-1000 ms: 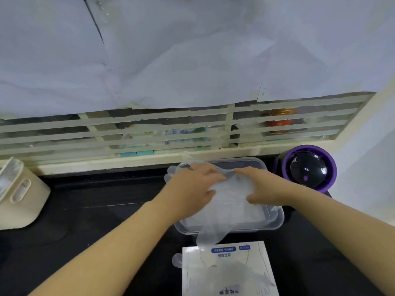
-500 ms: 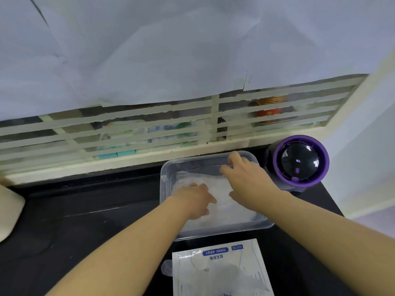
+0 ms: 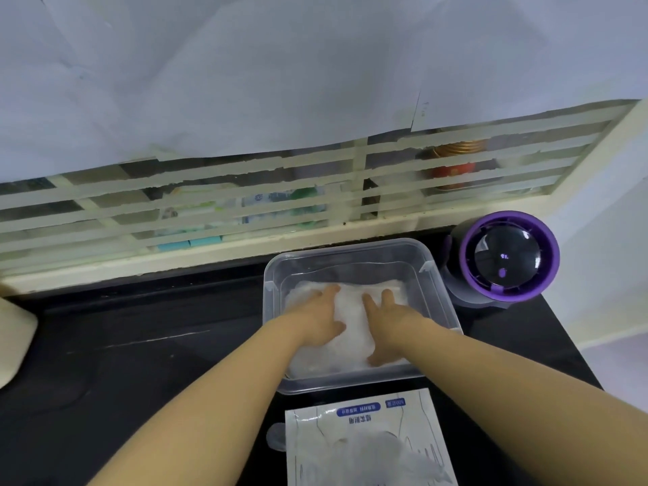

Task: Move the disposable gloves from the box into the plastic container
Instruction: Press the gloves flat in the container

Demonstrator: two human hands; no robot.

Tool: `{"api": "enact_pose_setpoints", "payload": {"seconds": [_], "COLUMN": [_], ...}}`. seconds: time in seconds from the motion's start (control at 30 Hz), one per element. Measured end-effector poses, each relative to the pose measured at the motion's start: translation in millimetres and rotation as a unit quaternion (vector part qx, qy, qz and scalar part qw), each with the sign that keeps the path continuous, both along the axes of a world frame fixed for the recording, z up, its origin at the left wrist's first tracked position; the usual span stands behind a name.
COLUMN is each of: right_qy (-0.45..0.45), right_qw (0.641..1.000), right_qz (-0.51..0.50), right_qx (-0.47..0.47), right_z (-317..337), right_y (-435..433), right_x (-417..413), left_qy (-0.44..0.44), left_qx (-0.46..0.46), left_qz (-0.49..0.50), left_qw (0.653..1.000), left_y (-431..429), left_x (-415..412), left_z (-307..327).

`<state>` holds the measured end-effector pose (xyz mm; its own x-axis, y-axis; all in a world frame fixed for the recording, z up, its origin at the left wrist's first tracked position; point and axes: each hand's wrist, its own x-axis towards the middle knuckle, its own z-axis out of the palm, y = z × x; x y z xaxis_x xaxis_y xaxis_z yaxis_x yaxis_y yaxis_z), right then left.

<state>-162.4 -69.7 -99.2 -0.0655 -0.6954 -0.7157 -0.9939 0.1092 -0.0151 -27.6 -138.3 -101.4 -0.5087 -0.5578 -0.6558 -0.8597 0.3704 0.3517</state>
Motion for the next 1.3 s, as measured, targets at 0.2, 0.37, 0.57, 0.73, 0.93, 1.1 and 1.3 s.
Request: {"api": "enact_pose_setpoints", "payload": {"seconds": [0.2,0.37,0.57,0.73,0.93,1.1,1.3], "right_qy": [0.036,0.027,-0.204,-0.21,-0.137,-0.142,-0.126], "right_qw": [0.999,0.998,0.955,0.971,0.986,0.981,0.976], "right_qz": [-0.022,0.039,0.049,0.082,0.065,0.091,0.079], "right_qx": [0.021,-0.028,-0.21,-0.075,-0.071,-0.099,-0.16], "right_z": [-5,38,109,103,59,53,47], "right_y": [-2,4,52,108,133,141,140], "right_x": [3,3,9,9,15,28,31], "left_qy": [-0.06,-0.036,0.189,0.219,0.095,0.04,0.061], "left_qx": [-0.034,-0.045,-0.097,-0.088,-0.025,-0.083,-0.065], "left_qz": [0.025,-0.015,-0.015,-0.046,-0.137,-0.151,-0.108], "left_qw": [0.997,0.998,0.977,0.971,0.986,0.984,0.99], "left_y": [-3,0,53,102,138,144,141], "left_x": [-9,-2,38,69,73,66,59], "left_z": [-7,20,75,84,49,36,43]}}
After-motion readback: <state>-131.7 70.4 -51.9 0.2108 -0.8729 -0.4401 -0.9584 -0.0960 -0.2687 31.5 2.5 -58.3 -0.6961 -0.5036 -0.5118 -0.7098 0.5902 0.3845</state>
